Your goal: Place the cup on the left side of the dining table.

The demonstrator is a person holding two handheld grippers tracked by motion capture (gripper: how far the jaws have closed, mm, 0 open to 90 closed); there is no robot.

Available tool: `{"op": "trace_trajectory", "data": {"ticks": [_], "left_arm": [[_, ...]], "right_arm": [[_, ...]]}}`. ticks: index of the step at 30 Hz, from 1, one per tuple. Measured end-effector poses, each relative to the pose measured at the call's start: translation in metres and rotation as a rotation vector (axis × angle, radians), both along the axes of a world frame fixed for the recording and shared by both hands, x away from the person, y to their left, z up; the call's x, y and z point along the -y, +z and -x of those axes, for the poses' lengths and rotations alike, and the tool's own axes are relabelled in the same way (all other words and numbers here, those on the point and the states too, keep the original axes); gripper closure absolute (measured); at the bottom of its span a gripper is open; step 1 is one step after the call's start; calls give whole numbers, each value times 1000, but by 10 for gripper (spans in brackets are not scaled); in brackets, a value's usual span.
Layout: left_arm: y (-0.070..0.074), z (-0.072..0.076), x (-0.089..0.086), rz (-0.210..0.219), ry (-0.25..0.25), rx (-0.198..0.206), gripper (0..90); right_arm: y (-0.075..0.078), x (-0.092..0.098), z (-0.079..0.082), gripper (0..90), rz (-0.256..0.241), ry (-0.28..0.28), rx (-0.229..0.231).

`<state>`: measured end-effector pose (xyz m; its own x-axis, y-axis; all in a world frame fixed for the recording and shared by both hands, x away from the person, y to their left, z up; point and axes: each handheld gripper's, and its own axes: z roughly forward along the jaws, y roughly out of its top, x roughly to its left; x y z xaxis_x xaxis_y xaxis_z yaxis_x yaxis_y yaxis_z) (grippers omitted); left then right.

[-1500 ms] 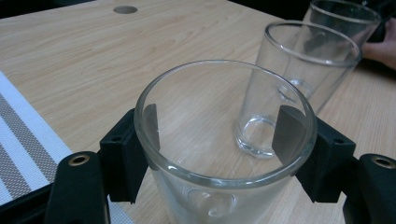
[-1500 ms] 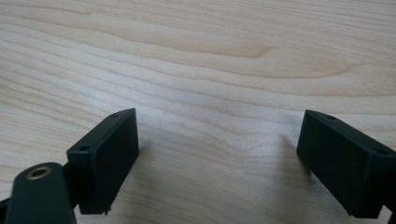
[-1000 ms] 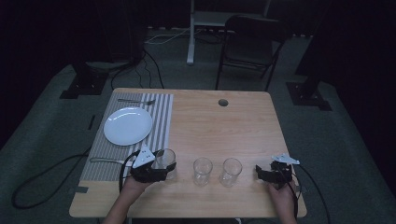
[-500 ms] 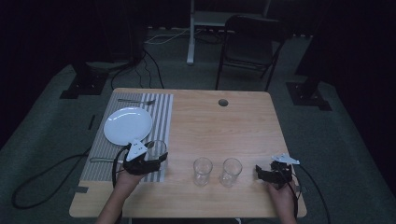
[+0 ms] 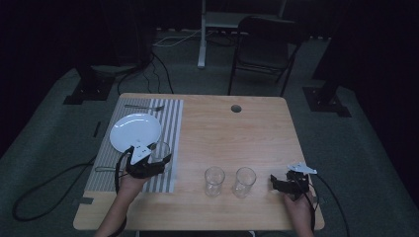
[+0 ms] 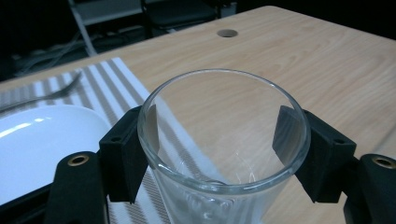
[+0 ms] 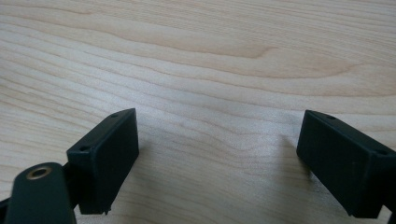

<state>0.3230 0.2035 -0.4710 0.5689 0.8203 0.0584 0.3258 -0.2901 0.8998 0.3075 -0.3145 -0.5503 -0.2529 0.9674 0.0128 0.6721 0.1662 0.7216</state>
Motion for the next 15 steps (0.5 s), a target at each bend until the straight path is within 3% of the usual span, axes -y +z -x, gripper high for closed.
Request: {"op": "trace_trajectory", "data": {"ticks": [15], "left_arm": [[-8,-19,-24,2,60,-56,289]], "right_arm": [[0,0,0,126,1,-1,2]]}}
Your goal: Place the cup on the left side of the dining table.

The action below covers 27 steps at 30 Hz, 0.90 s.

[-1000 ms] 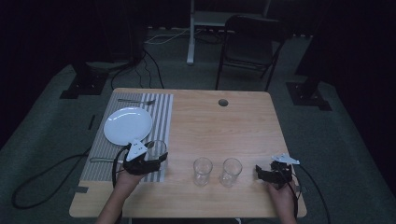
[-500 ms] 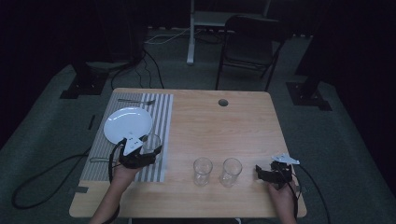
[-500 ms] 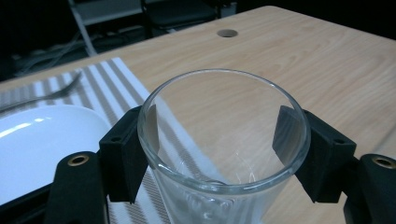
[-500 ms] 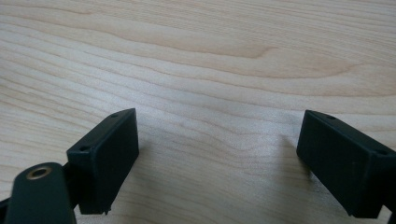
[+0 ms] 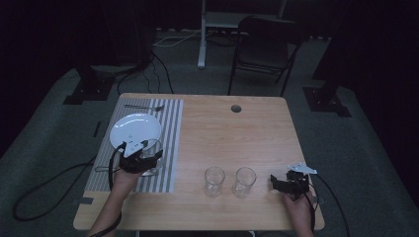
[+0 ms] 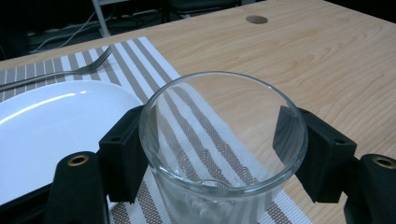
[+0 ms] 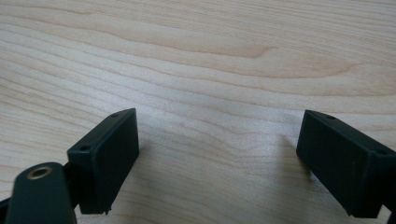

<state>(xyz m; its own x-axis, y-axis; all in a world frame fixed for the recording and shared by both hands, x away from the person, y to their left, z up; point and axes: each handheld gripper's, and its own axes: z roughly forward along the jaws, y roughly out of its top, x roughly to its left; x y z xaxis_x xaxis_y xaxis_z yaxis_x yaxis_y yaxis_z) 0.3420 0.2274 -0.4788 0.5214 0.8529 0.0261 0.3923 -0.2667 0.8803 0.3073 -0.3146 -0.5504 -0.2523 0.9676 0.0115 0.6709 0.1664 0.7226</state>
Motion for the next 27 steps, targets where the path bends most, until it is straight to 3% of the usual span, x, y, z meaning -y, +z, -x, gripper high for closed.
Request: {"op": "trace_trajectory", "data": {"ticks": [2,5,14,16,19,25,27], "left_arm": [[0,0,-1,-6,4,3,288],[-2,-5,-8,21,24,1,288],[-8,-10,-10,-21,31,-4,287],[-11,-10,-14,11,46,-6,287],[-10,-11,-12,4,48,-16,286],[-6,-13,-11,2,56,-66,279],[-5,-16,-11,11,61,-121,221]], "right_arm": [[0,0,0,126,0,0,0],[0,0,0,126,0,0,0],[0,0,0,126,0,0,0],[0,0,0,127,0,-1,0],[0,0,0,127,0,0,0],[0,0,0,127,0,-1,0],[0,0,0,127,0,0,0]]}}
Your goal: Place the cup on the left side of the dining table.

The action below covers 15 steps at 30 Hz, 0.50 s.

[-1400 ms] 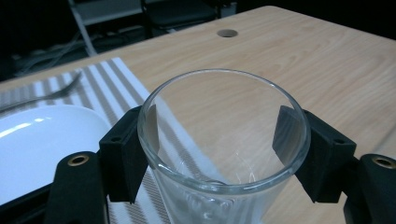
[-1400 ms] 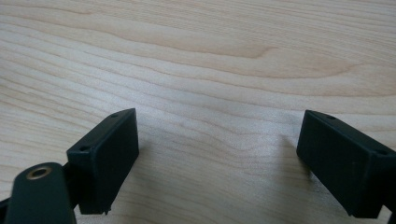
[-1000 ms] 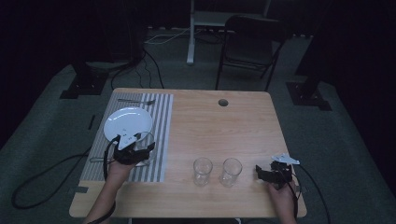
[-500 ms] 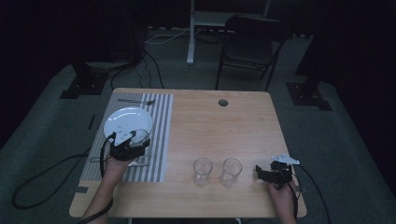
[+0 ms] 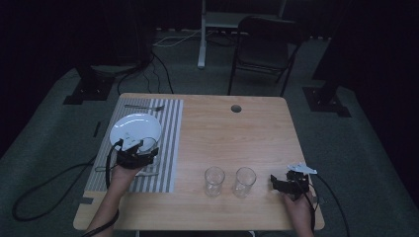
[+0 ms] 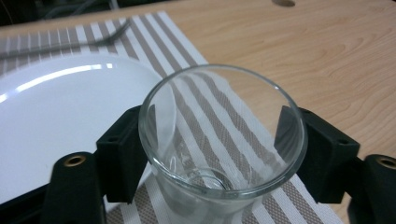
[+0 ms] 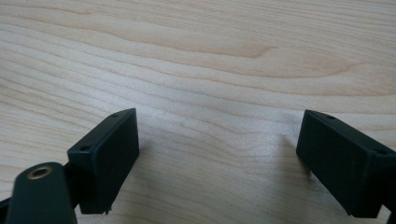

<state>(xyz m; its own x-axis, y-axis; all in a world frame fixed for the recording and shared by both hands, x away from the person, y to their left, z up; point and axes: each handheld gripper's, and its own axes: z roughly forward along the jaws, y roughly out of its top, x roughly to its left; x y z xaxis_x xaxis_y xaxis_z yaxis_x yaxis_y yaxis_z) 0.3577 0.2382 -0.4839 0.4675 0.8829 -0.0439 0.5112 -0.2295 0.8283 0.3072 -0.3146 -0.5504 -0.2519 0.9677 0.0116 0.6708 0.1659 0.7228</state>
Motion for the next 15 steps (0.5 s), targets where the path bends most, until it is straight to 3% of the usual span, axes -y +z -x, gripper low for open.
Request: {"op": "trace_trajectory", "data": {"ticks": [2,4,9,14,15], "left_arm": [[0,0,0,-23,21,-15,184],[-1,-1,-3,-15,31,-38,93],[-3,4,-8,-2,46,-39,93],[-5,12,-7,-36,86,-34,87],[-5,14,-7,-48,93,-38,36]], "right_arm": [[0,0,0,127,0,0,0],[0,0,0,127,0,0,0],[0,0,0,127,0,0,0],[0,0,0,127,0,0,0],[0,0,0,127,0,0,0]]}}
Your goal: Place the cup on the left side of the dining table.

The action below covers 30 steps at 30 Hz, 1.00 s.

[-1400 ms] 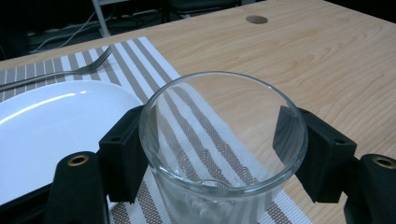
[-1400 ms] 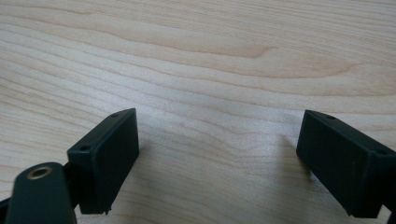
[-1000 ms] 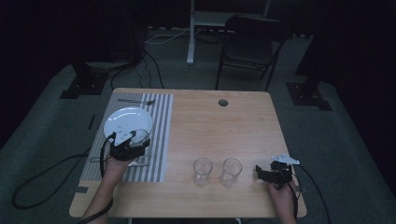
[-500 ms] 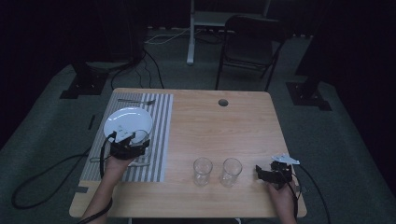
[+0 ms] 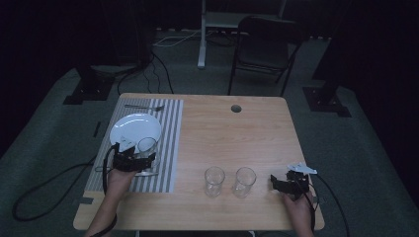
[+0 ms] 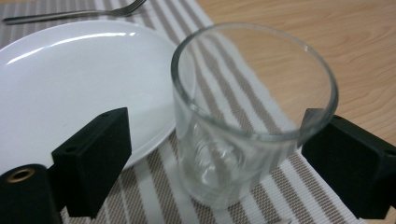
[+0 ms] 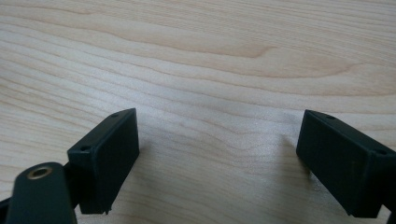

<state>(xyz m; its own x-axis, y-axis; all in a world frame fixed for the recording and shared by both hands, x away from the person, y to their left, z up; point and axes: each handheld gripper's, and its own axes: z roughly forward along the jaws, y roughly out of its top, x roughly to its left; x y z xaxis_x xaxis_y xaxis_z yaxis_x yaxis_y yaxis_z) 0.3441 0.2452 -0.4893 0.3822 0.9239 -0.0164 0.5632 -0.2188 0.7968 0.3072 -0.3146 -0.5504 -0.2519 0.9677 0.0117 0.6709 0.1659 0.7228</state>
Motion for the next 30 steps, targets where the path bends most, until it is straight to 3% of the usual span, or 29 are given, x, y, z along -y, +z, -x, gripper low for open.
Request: {"op": "trace_trajectory", "data": {"ticks": [4,8,15,20,27,30], "left_arm": [[-3,7,-3,-2,35,-1,14],[-7,17,-11,40,72,18,16],[-13,28,-17,13,80,-9,29],[-22,41,-31,-26,176,-26,29],[-32,49,-41,-52,207,-68,29],[-36,52,-45,-40,225,-80,29]], "right_arm": [[0,0,0,127,0,0,0],[0,0,0,127,0,-1,-1],[0,0,0,127,-1,-1,-1],[0,0,0,127,-1,-1,-1],[0,0,0,126,-1,-2,-1],[0,0,0,127,-1,-2,-1]]}}
